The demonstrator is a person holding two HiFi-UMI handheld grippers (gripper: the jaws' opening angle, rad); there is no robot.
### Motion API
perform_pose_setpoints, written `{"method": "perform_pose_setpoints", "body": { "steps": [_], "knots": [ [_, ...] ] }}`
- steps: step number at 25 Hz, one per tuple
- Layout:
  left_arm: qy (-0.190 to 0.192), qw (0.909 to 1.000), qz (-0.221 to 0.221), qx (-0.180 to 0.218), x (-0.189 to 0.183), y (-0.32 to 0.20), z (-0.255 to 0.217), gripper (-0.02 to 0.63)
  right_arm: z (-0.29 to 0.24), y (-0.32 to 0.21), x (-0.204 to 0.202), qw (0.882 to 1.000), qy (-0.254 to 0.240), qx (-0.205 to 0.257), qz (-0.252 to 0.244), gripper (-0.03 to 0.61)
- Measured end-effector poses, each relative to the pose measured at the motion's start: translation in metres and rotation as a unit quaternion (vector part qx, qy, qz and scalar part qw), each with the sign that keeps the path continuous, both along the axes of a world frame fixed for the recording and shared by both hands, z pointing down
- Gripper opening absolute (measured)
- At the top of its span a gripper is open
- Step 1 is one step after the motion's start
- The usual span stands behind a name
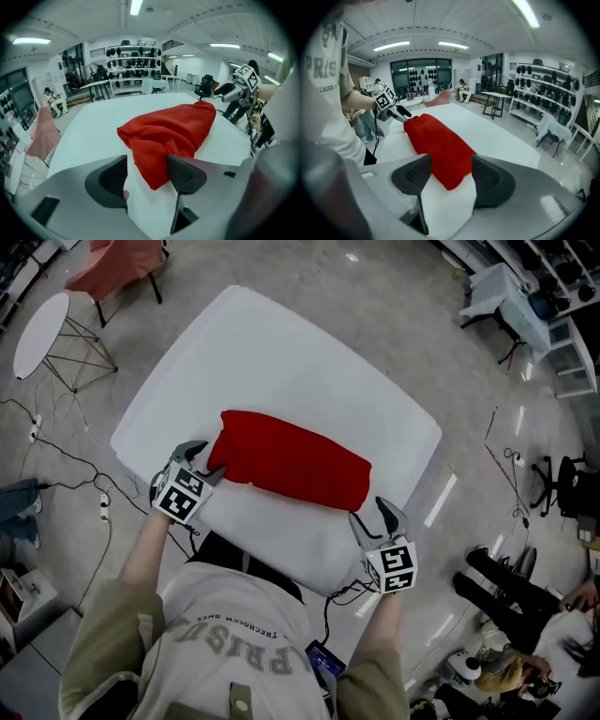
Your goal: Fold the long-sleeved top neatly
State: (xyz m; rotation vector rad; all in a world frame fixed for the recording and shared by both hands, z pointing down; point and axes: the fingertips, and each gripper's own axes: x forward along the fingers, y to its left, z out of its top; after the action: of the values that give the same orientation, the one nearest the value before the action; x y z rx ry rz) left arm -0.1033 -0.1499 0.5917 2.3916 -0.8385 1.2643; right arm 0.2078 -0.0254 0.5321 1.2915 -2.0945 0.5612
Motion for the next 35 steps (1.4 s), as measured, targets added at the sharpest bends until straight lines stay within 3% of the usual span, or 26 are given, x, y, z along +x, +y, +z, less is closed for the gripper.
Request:
{"method": "perform_pose_setpoints", "body": {
  "steps": [2,7,11,13,16,18,19,22,25,26,27,28,31,35],
  "knots": [
    [0.007,0.9996,-0.027,-0.008,0.001,0.0,0.011,0.245,0.024,-0.007,-0.027,0.999,0.007,-0.025,-0.028,0.255],
    [0.019,0.996,-0.075,-0.045,-0.014,-0.005,0.03,0.081,0.068,-0.025,-0.051,0.99,0.071,-0.084,-0.091,0.255],
    [0.049,0.9841,-0.145,-0.089,-0.039,-0.011,0.038,0.084,0.085,-0.035,-0.041,0.986,0.064,-0.116,-0.102,0.255],
    [0.048,0.9826,-0.154,-0.092,-0.048,-0.013,0.034,0.112,0.089,-0.037,-0.038,0.985,0.047,-0.132,-0.104,0.255],
    [0.024,0.9943,-0.093,-0.046,-0.039,-0.012,0.001,0.166,0.077,-0.042,-0.041,0.982,0.054,-0.127,-0.128,0.255],
    [0.027,0.9996,0.002,-0.006,-0.003,-0.007,-0.03,0.175,0.063,-0.048,-0.048,0.981,0.06,-0.112,-0.148,0.255],
    [0.03,0.9978,0.059,0.004,0.023,-0.001,-0.039,0.186,0.059,-0.051,-0.052,0.98,0.058,-0.11,-0.157,0.255],
    [-0.009,0.979,0.203,0.015,0.089,0.014,-0.036,0.268,0.058,-0.061,-0.065,0.972,0.06,-0.123,-0.193,0.256],
    [-0.094,0.951,0.294,-0.009,0.1,0.016,-0.007,0.347,0.065,-0.068,-0.073,0.956,0.085,-0.15,-0.239,0.256],
    [-0.115,0.9424,0.313,-0.028,0.095,0.016,0.002,0.362,0.069,-0.069,-0.072,0.949,0.097,-0.162,-0.253,0.259],
    [-0.128,0.936,0.324,-0.048,0.087,0.016,0.01,0.373,0.073,-0.068,-0.07,0.943,0.105,-0.176,-0.263,0.331],
    [-0.132,0.933,0.328,-0.065,0.079,0.016,0.016,0.379,0.077,-0.068,-0.068,0.938,0.11,-0.189,-0.269,0.354],
    [-0.095,0.9411,0.308,-0.103,0.064,0.009,0.027,0.387,0.085,-0.07,-0.061,0.935,0.098,-0.208,-0.269,0.356],
    [-0.034,0.9497,0.28,-0.135,0.059,0.0,0.025,0.39,0.097,-0.075,-0.047,0.943,0.057,-0.224,-0.237,0.38]
  ]
}}
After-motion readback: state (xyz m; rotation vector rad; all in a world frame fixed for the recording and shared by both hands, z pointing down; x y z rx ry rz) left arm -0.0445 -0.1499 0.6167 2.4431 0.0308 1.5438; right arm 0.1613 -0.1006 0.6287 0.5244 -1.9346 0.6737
